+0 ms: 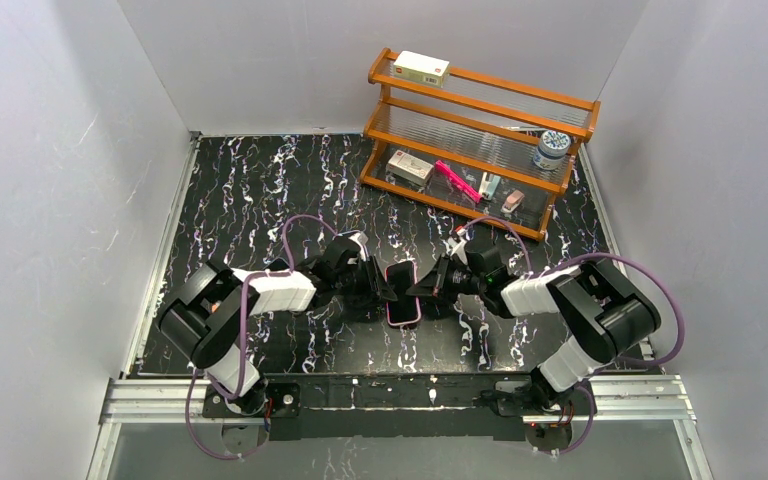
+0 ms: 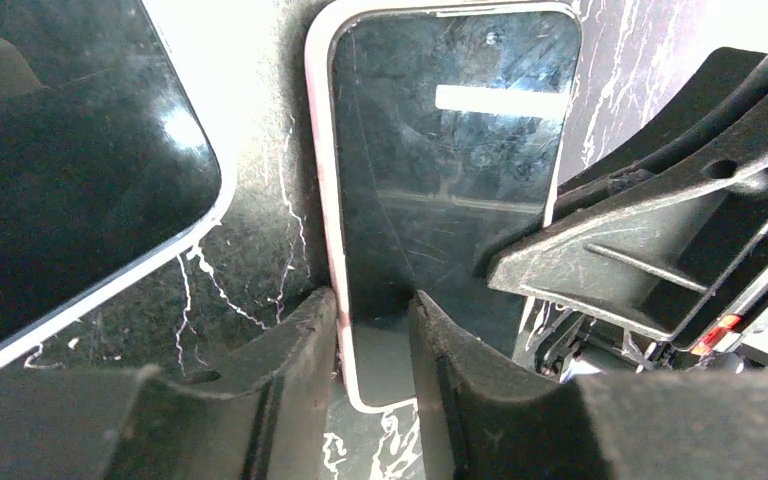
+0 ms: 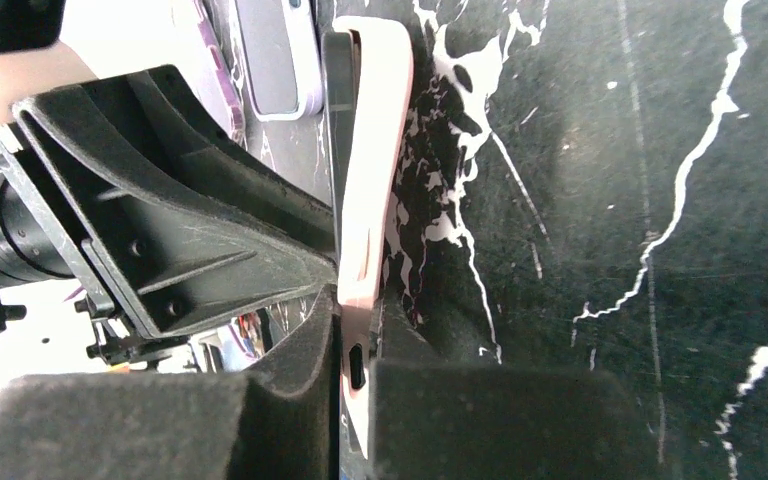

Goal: Put the phone into the phone case

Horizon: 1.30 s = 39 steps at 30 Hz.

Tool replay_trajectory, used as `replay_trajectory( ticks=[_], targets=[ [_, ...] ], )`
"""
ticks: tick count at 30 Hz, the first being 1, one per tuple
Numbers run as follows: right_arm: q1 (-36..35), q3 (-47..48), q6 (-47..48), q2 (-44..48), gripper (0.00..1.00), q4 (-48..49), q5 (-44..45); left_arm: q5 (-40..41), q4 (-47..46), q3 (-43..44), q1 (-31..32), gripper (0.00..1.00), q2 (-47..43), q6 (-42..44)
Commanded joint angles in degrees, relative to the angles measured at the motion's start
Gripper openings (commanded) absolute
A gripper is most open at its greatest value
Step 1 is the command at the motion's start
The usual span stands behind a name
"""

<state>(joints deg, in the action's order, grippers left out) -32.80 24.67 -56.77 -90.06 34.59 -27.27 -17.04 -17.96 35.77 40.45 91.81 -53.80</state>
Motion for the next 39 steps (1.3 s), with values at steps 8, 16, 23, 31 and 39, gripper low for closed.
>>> replay_trajectory(
  ticks=[8, 16, 23, 31, 39],
  targets=[
    [-0.4, 4.6, 2.3, 16.3, 0.01, -3.3, -4.3, -3.5, 14.6, -0.1, -5.2, 0.74, -19.3, 2.0],
    [-0.5, 1.1, -3.6, 29.1, 0.01, 5.3, -6.2, -13.3, 0.4, -1.9, -6.5, 0.82, -25.2, -8.5],
    [-0.4, 1.7, -7.1, 30.8, 0.01, 7.4, -6.3, -17.8, -14.0, -3.4, -6.4, 0.67, -25.1, -16.3],
    [-0.5, 1.1, -7.8, 29.3, 0.15, 9.7, -8.3, -18.1, -25.9, -6.7, -5.7, 0.15, -25.3, -21.2],
    [-0.5, -1.6, -6.4, 29.2, 0.59, 8.6, -17.5, -17.7, -29.1, -5.4, -5.7, 0.0, -26.2, -18.0]
  ],
)
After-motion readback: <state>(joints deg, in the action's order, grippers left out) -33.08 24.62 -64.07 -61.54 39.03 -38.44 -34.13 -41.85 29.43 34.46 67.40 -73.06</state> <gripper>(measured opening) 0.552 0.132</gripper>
